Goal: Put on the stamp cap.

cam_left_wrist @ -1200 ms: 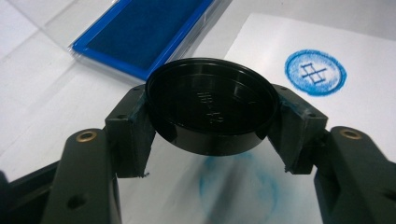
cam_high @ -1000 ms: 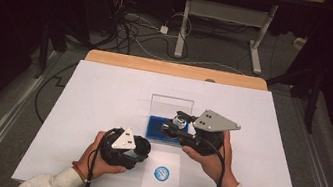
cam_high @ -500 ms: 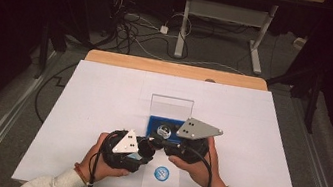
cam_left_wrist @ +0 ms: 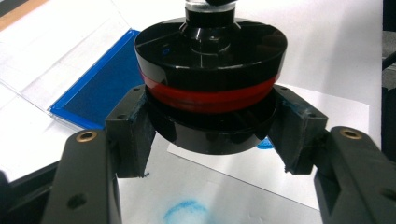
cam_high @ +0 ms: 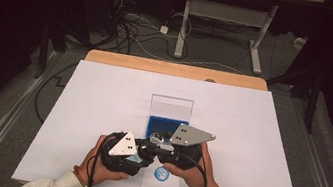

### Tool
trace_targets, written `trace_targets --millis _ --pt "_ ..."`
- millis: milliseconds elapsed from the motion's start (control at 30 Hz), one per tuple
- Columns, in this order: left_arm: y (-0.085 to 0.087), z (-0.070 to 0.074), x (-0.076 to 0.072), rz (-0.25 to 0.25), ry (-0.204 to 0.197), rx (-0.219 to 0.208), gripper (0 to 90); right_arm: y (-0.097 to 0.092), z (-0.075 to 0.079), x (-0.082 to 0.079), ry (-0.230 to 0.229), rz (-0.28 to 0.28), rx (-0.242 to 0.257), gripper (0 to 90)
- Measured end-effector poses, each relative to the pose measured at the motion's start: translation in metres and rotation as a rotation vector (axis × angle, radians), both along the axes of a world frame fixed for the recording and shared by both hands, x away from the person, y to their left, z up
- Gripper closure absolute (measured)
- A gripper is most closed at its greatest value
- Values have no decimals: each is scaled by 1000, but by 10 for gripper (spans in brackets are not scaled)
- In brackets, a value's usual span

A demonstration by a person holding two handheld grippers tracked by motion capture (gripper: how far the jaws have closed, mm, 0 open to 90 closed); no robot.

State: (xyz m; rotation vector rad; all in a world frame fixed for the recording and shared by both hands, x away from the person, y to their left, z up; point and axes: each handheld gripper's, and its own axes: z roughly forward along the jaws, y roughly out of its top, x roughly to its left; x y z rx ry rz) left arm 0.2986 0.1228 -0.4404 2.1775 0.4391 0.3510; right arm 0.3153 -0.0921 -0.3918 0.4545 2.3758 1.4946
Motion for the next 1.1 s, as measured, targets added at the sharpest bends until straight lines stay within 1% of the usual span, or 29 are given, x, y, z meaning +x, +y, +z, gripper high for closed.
trace_targets --millis 200,300,433,500,600,767,800,867,900,967,1033,1100 --pt "1 0 1 4 5 -11 365 2 -1 -2 5 19 1 573" --pt "1 0 1 3 5 -8 365 3 -2 -2 7 20 -6 573" --pt "1 0 0 0 8 -8 365 2 -4 -2 10 24 7 573" --pt "1 1 0 -3 9 -15 365 2 -4 -2 4 18 -2 573" --pt "2 1 0 -1 8 -13 365 1 -5 -1 6 22 12 573" --pt "2 2 0 0 7 -9 365 1 -6 -1 7 23 16 572" --pt "2 2 0 2 9 -10 365 0 -6 -1 8 22 14 572" --pt "4 2 1 5 26 -28 365 0 -7 -1 -1 25 12 573" --pt "4 2 2 7 23 -22 365 0 -7 -2 -10 26 10 572" --pt "4 1 2 7 29 -24 366 0 -8 -2 -4 27 2 573" --pt "3 1 1 9 23 -12 366 0 -9 -1 0 29 4 572" --pt "3 1 1 9 22 -10 365 0 -10 -2 -5 28 1 572"
